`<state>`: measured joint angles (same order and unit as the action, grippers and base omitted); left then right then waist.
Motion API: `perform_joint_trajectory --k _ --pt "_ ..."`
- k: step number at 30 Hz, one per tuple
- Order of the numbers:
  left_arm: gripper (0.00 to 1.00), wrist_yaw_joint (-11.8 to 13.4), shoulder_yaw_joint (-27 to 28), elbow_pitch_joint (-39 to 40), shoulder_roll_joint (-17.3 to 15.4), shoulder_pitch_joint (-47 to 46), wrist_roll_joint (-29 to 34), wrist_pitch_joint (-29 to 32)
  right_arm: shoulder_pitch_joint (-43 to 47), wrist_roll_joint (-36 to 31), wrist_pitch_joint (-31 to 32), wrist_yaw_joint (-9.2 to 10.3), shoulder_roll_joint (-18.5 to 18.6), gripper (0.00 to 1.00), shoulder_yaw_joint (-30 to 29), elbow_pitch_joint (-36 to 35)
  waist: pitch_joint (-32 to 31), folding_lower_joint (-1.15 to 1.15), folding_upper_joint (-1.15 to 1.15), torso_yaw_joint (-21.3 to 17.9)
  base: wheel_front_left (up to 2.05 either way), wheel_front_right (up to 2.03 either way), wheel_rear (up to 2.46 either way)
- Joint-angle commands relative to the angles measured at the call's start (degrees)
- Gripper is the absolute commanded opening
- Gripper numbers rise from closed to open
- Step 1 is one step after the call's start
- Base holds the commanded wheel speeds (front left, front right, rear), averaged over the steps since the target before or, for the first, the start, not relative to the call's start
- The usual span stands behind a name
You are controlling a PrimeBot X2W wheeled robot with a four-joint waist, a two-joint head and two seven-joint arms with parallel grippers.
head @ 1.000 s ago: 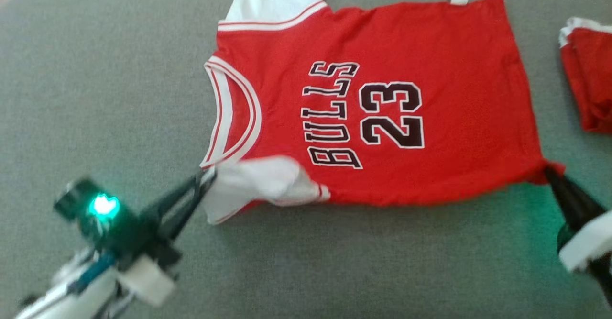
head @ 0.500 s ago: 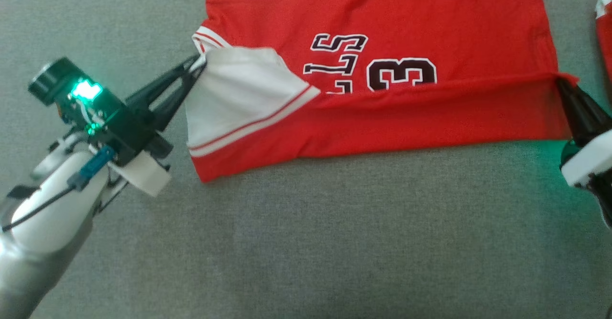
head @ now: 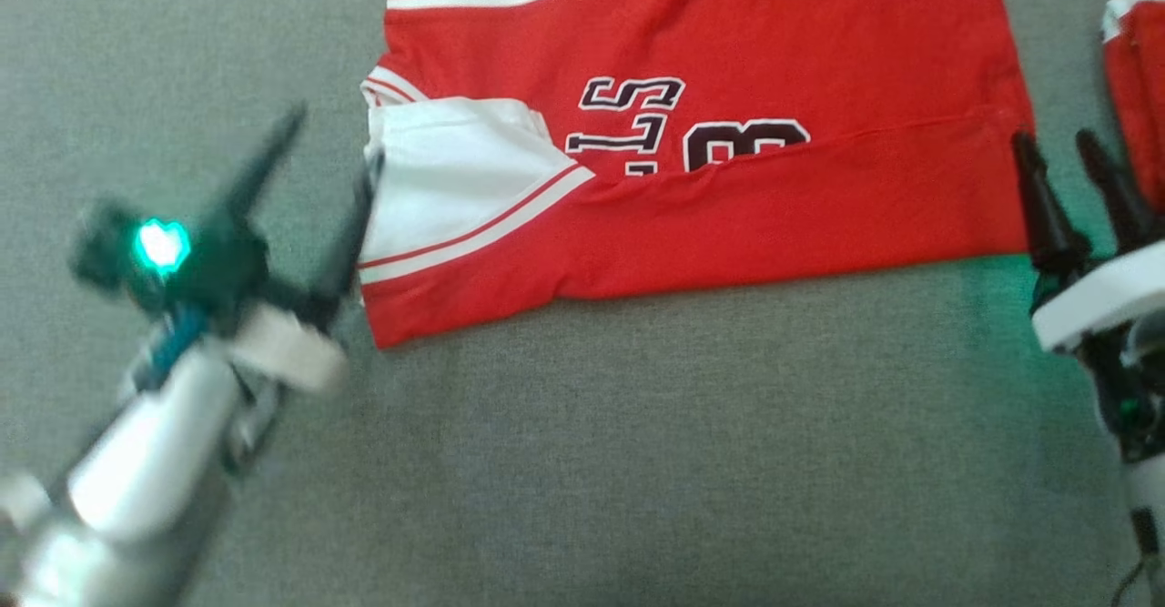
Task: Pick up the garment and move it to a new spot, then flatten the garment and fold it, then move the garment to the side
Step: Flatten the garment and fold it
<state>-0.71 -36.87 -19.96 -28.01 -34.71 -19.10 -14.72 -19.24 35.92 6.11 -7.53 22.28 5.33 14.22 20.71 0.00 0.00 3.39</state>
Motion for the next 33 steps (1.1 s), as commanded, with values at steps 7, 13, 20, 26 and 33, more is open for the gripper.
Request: perform_joint_trajectory --k 7,13,20,26,33 --pt "1.00 2.49 5.66 3.46 4.54 16.37 -10.74 -0.28 6.55 1.52 -2.67 0.04 -1.67 1.00 0.42 -2.83 -2.47 0.00 0.00 -1.65 0.00 0.00 0.00" --pt "1.00 5.49 6.19 0.68 5.90 19.36 -12.13 0.60 7.61 1.76 -3.02 0.04 -2.50 1.00 0.82 -2.55 -2.65 0.00 0.00 -2.48 0.00 0.00 0.00" --pt "1.00 5.48 5.92 -2.39 7.19 19.95 -14.30 3.09 7.73 1.94 -3.36 0.04 -2.72 1.00 0.94 -1.81 -2.56 0.00 0.00 -2.72 0.00 0.00 0.00" --pt "0.00 4.54 5.01 -3.02 7.69 20.05 -14.93 3.87 7.61 2.15 -3.04 0.04 -2.70 1.00 0.72 -0.62 -2.70 0.00 0.00 -2.41 0.00 0.00 0.00" --pt "0.00 4.06 4.32 -2.58 6.98 19.53 -14.11 3.31 6.77 1.32 -0.83 0.04 -3.05 1.00 -0.33 3.27 -2.62 0.00 0.00 -1.61 0.00 0.00 0.00"
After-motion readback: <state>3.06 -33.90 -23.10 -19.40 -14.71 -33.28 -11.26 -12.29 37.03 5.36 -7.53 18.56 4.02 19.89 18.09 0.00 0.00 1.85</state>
